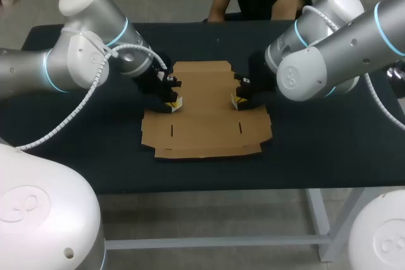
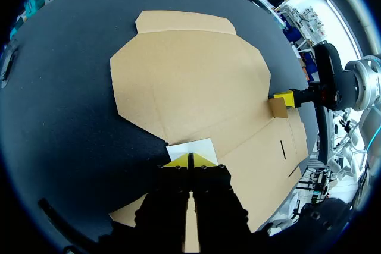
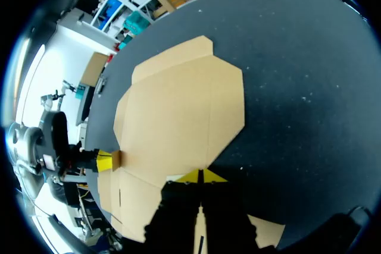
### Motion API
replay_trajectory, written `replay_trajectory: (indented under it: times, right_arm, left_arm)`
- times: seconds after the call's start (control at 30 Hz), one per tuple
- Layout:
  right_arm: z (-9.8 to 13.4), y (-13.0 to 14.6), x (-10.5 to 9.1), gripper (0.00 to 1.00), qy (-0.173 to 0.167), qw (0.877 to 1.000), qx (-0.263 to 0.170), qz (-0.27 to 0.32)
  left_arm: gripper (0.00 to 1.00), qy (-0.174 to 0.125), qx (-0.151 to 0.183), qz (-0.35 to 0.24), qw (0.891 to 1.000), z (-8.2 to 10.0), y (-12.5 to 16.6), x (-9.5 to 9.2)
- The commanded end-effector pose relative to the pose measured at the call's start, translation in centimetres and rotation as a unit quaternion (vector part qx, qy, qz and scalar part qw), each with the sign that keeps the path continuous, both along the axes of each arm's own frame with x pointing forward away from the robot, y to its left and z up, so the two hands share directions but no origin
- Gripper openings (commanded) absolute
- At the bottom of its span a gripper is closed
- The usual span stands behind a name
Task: Assemble the packaging by folding the flat box into shape, placing the metal phone stand inside, and closing the box properly
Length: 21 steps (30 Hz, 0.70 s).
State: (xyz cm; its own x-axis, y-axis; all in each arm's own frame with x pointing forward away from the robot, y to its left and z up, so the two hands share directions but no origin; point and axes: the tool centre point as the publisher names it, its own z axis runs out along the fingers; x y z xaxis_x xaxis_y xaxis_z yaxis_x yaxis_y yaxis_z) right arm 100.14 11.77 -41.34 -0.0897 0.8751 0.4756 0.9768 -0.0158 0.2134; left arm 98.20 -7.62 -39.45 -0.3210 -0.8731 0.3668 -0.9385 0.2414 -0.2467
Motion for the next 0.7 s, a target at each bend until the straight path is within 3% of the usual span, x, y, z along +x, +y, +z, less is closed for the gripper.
replay_trajectory:
  times: [0.03, 0.7]
  right_arm:
    - [-0.23, 0.72, 0.14, 0.0, -0.001, 1.0, -0.014, -0.005]
    - [-0.3, 1.02, 0.2, 0.0, 0.0, 1.0, -0.027, -0.009]
  left_arm:
    - [0.0, 0.002, 0.004, 0.0, 1.0, -0.18, -0.37, 0.18]
    - [0.0, 0.016, 0.005, -0.006, 1.0, -1.06, -0.83, 0.46]
